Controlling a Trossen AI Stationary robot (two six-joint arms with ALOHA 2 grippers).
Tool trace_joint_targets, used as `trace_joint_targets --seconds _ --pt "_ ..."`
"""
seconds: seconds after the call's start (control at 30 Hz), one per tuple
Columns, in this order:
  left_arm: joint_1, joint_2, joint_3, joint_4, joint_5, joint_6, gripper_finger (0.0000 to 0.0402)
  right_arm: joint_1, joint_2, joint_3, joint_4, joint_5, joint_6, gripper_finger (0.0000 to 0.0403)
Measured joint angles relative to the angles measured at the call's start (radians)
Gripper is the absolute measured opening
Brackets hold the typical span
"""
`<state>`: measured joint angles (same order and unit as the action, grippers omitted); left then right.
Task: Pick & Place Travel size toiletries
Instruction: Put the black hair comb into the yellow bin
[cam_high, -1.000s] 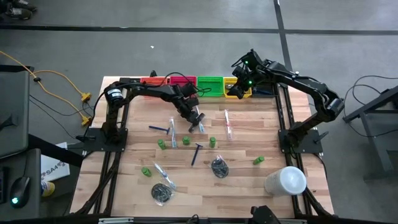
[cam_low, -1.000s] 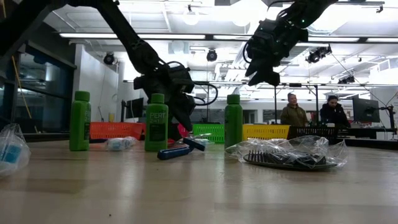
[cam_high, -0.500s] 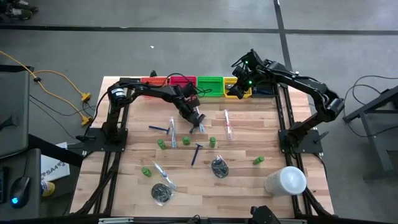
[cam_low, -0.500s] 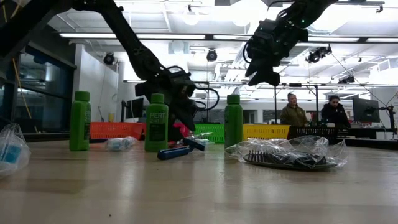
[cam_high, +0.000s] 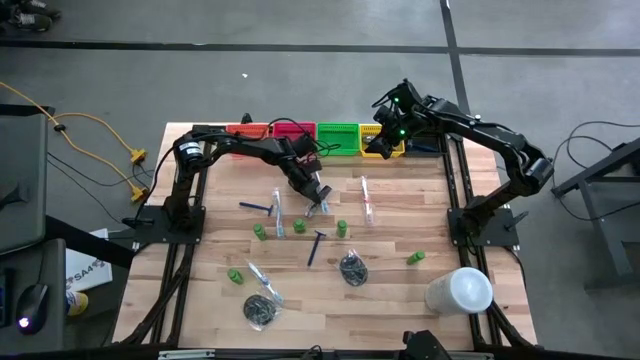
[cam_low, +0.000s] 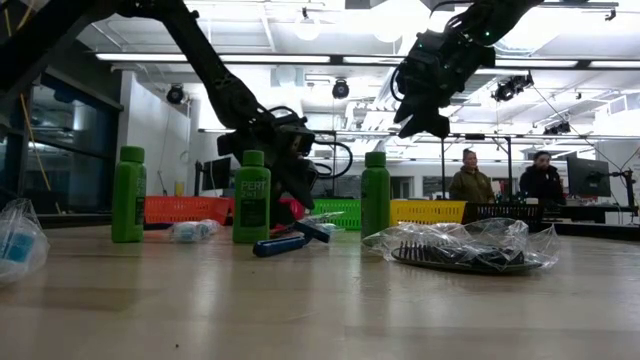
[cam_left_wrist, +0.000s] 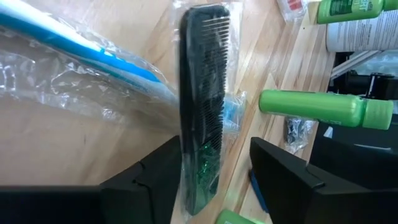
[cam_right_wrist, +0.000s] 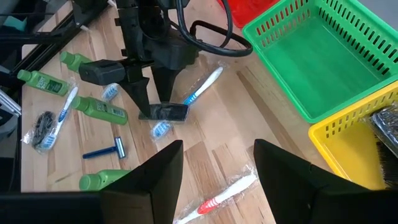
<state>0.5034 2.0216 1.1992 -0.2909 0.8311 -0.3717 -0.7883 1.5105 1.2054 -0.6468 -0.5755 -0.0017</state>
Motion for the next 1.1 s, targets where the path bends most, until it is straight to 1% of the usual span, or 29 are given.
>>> trace_joint_targets --seconds 0.23,0.57,0.97,1.1 --pt "0.0 0.0 0.0 -0.003 0.001 -0.003 0.011 0.0 0.0 0.0 0.0 0.0 -0.003 0.0191" --pt "0.0 0.0 -0.001 -0.003 0.027 0.002 0.001 0.0 0.0 0.0 0.0 0.0 -0.003 0.0191" --pt "0.001 0.001 -0.001 -0.003 0.051 0.008 0.0001 0.0 0.0 0.0 -0.005 -0.002 -0.001 0.0191" --pt "0.001 0.001 -0.001 0.002 0.052 0.008 0.0001 0.003 0.0 0.0 -0.029 -0.018 -0.004 0.0191"
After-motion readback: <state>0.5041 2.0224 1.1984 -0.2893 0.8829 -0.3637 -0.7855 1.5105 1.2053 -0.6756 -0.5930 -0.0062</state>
